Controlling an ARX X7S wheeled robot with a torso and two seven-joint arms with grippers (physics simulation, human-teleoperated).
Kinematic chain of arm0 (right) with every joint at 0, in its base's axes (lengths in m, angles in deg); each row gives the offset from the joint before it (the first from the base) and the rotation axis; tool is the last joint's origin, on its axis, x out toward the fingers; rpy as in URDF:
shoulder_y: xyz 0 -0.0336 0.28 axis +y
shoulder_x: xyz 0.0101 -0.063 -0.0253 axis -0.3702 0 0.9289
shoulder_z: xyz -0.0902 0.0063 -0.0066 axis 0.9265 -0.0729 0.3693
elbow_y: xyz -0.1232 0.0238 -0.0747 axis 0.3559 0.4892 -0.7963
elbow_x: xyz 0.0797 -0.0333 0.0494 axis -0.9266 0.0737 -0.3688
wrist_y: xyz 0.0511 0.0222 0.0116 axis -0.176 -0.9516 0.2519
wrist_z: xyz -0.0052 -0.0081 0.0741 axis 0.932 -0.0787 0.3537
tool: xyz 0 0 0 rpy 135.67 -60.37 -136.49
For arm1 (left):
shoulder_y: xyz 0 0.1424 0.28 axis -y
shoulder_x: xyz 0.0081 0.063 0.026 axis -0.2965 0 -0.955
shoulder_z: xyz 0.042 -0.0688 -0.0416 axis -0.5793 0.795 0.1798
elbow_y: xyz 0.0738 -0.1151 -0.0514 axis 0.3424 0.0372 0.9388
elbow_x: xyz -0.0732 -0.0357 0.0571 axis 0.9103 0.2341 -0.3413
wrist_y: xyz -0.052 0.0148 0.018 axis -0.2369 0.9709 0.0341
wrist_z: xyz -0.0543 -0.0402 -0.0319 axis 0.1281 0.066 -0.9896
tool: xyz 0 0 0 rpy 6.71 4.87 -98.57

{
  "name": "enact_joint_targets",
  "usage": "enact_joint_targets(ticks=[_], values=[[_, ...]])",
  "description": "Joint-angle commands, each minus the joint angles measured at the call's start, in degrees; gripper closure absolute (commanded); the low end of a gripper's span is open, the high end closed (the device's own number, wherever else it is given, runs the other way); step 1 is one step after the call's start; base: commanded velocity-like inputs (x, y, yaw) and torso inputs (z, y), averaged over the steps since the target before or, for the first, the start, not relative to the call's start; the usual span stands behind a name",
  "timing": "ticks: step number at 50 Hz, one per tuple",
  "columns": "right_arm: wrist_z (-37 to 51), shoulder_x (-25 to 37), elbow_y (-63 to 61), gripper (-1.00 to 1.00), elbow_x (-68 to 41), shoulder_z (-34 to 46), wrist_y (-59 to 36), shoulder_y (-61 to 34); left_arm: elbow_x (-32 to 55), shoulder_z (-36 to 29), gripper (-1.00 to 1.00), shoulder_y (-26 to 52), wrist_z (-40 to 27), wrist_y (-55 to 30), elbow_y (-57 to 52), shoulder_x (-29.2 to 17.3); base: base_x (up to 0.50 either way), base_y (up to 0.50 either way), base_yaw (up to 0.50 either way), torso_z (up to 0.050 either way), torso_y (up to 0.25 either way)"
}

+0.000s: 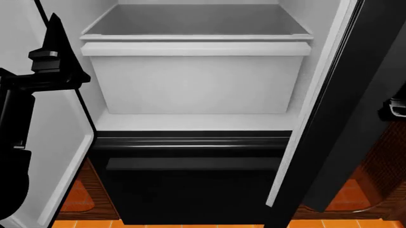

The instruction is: Open the fridge doors

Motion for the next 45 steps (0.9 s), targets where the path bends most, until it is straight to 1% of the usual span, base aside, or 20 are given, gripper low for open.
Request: enact_joint_targets(ticks=[1, 4, 6, 12, 14, 23, 26, 29, 30, 31, 32, 33, 34, 36, 39, 40, 41, 43, 44, 45], values=[[-1.4, 0.0, -0.5, -1.00, -1.1, -3.6, -1.3, -4.3, -0.2, 1.9, -1.00, 0.4, 1.6, -0.3, 0.6, 1.4, 0.00, 0.00, 0.00, 0.000, 0.000], [0.5, 0.0, -3.1, -1.00, -4.0, -7.1, -5.5, -7.6, -0.1, 2.0, -1.00, 0.4, 1.6, -0.3, 0.6, 1.3, 0.00, 0.00, 0.00, 0.000, 0.000], [1.1, 0.0, -3.9, -1.00, -5.5, -8.4, -6.6, -8.8, -0.1, 2.0, -1.00, 0.4, 1.7, -0.4, 0.6, 1.3, 0.00, 0.00, 0.00, 0.000, 0.000], [3.7, 0.0, -7.4, -1.00, -16.0, -17.0, -15.4, -17.0, 0.0, 2.2, -1.00, 0.5, 1.6, -0.5, 0.2, 1.0, 0.00, 0.00, 0.00, 0.000, 0.000], [3.8, 0.0, -7.7, -1.00, -17.9, -19.1, -17.1, -18.9, 0.1, 2.3, -1.00, 0.5, 1.6, -0.6, 0.1, 1.0, 0.00, 0.00, 0.00, 0.000, 0.000], [4.6, 0.0, -7.8, -1.00, -38.7, -35.0, -31.0, -33.5, 0.0, 2.4, -1.00, 0.4, 1.5, -0.8, -0.4, 0.9, 0.00, 0.00, 0.00, 0.000, 0.000], [5.4, 0.0, -7.8, -1.00, -46.4, -41.8, -36.0, -38.1, -0.1, 2.5, -1.00, 0.3, 1.4, -0.8, -0.5, 0.8, 0.00, 0.00, 0.00, 0.000, 0.000], [5.6, 0.0, -7.8, -1.00, -50.9, -47.7, -37.8, -38.7, 0.1, 2.6, -1.00, 0.5, 1.4, -0.9, -0.6, 0.8, 0.00, 0.00, 0.00, 0.000, 0.000], [14.2, -8.6, -4.1, -1.00, -59.4, -56.3, -46.4, -30.1, 0.1, 2.7, -1.00, 0.5, 1.4, -1.0, -0.7, 0.8, 0.00, 0.00, 0.00, 0.000, 0.000], [5.6, -17.0, -7.8, -1.00, -50.9, -64.9, -43.4, -21.5, 0.0, 2.7, -1.00, 0.5, 1.4, -1.0, -0.8, 0.9, 0.00, 0.00, 0.00, 0.000, 0.000], [-2.9, -16.2, -7.8, -1.00, -42.3, -73.4, -43.6, -12.9, 0.1, 2.7, -1.00, 0.5, 1.4, -1.0, -0.8, 0.9, 0.00, 0.00, 0.00, 0.000, 0.000], [-6.6, -11.6, -7.8, -1.00, -50.9, -82.0, -47.9, -4.3, 0.0, 2.7, -1.00, 0.6, 1.3, -1.2, -0.8, 1.0, 0.00, 0.00, 0.00, 0.000, 0.000], [-5.6, -10.1, -7.8, -1.00, -54.9, -90.6, -47.3, 4.3, 0.1, 2.7, -1.00, 0.7, 1.4, -1.3, -0.8, 1.1, 0.00, 0.00, 0.00, 0.000, 0.000], [-4.9, -9.1, -7.8, -1.00, -55.2, -107.8, -46.8, 21.5, 0.1, 2.8, -1.00, 0.7, 1.4, -1.3, -0.9, 1.1, 0.00, 0.00, 0.00, 0.000, 0.000], [-4.8, -4.8, -7.8, -1.00, -52.9, -133.6, -40.3, 47.2, 0.1, 2.8, -1.00, 0.6, 1.4, -1.4, -0.9, 1.2, 0.00, 0.00, 0.00, 0.000, 0.000], [-5.4, -4.0, -7.8, -1.00, -51.8, -142.2, -38.4, 50.4, 0.1, 2.8, -1.00, 0.6, 1.4, -1.4, -0.9, 1.2, 0.00, 0.00, 0.00, 0.000, 0.000], [-5.7, -2.9, -7.8, -1.00, -50.2, -145.5, -35.9, 49.6, 0.1, 2.9, -1.00, 0.7, 1.4, -1.5, -0.9, 1.2, 0.00, 0.00, 0.00, 0.000, 0.000], [-6.1, -1.2, -7.8, -1.00, -47.4, -141.4, -31.7, 49.3, 0.2, 3.0, -1.00, 0.8, 1.4, -1.6, -0.9, 1.2, 0.00, 0.00, 0.00, 0.000, 0.000], [-7.3, -0.1, -7.8, -1.00, -44.8, -139.4, -28.1, 51.1, 0.3, 3.1, -1.00, 0.9, 1.4, -1.7, -1.0, 1.2, 0.00, 0.00, 0.00, 0.000, 0.000], [-7.8, 0.0, -7.8, -1.00, -43.5, -138.6, -26.7, 51.8, 0.3, 3.1, -1.00, 0.9, 1.3, -1.7, -1.1, 1.1, 0.00, 0.00, 0.00, 0.000, 0.000]])
